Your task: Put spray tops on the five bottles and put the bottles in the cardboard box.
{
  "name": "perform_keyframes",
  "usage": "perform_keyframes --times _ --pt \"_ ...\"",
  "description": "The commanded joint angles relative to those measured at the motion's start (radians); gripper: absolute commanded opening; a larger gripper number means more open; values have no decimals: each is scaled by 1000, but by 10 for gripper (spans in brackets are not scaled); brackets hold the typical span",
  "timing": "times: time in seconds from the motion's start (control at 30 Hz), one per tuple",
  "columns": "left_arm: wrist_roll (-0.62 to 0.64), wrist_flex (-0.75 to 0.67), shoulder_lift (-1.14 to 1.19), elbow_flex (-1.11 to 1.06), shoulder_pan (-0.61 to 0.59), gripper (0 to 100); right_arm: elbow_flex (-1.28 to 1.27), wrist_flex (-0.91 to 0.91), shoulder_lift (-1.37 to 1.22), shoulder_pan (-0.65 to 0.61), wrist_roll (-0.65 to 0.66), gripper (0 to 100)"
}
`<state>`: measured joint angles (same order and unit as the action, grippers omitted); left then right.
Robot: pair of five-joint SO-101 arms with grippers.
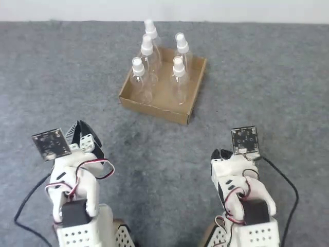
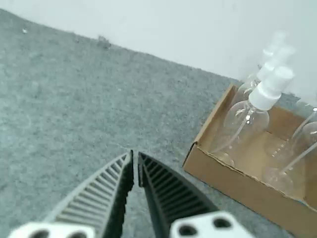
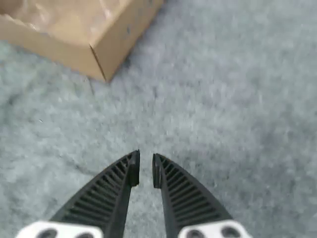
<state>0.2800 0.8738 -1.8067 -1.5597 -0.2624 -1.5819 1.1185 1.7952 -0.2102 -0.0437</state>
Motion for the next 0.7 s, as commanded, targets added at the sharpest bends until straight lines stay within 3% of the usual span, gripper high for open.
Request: perform_keyframes --times 0.0,0.2,0.5,0.67 --pt "-25 -29 -15 -5 54 13 -44 -85 22 13 0 9" --pt "-138 -31 -15 -59 132 13 -100 -108 22 12 0 9" --pt "-141 -26 -12 -125 144 13 -100 -90 19 13 -2 9" --pt "-141 87 -12 -125 147 47 -100 28 19 13 0 9"
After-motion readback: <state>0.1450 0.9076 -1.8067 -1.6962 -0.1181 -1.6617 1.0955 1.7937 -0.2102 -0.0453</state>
